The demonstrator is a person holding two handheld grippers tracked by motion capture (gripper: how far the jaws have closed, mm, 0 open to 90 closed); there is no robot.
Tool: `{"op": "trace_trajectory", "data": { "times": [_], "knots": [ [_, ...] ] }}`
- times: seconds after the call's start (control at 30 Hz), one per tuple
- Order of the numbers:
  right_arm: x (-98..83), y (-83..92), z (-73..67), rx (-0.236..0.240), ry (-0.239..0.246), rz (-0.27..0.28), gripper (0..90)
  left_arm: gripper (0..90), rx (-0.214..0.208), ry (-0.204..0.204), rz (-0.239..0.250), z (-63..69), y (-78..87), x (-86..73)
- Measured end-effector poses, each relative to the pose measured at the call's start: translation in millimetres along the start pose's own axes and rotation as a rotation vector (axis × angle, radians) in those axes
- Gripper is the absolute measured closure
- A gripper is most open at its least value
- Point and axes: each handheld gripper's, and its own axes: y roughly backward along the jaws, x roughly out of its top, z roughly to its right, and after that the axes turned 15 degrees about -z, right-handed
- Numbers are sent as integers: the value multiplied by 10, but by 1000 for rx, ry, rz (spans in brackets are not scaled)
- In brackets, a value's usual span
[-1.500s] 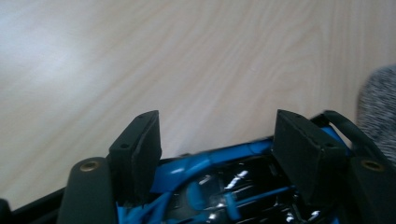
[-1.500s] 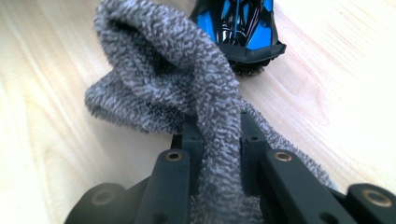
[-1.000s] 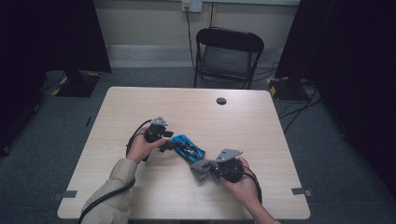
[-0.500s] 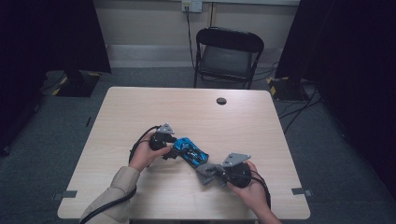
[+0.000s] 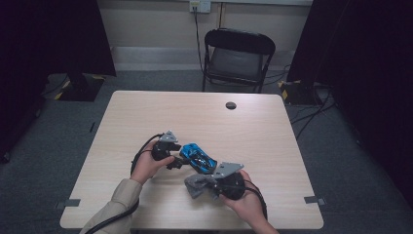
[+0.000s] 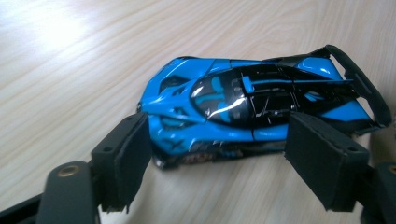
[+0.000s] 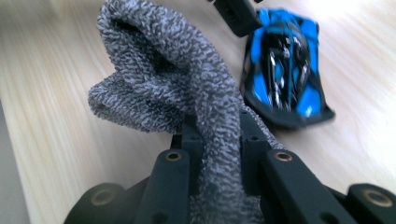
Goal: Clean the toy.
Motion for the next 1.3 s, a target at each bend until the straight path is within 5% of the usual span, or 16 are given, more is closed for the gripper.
{"op": "trace_trajectory", "data": {
  "times": [0.23,0.33,0.43,0.57,0.7,0.87,1.3],
  "knots": [
    [252,-90,-47,2,11,8,776,188,-4,-2,-9,-69,37,-210],
    [308,-55,44,3,-15,35,776,197,-11,27,-4,-99,-6,-211],
    [391,-1,181,5,-48,38,776,198,-18,6,-12,-58,-46,-207],
    [468,-138,365,-11,-91,-45,771,197,-25,1,-9,-29,-77,-228],
    [426,-269,436,-21,-112,-110,773,196,-26,-11,-16,-47,-66,-224],
    [409,-206,392,-79,-66,-166,779,196,-22,-19,-6,-25,-36,-192],
    [-16,-31,658,-102,-149,-135,782,192,-23,-37,-11,-15,-139,-103]
  ]
}}
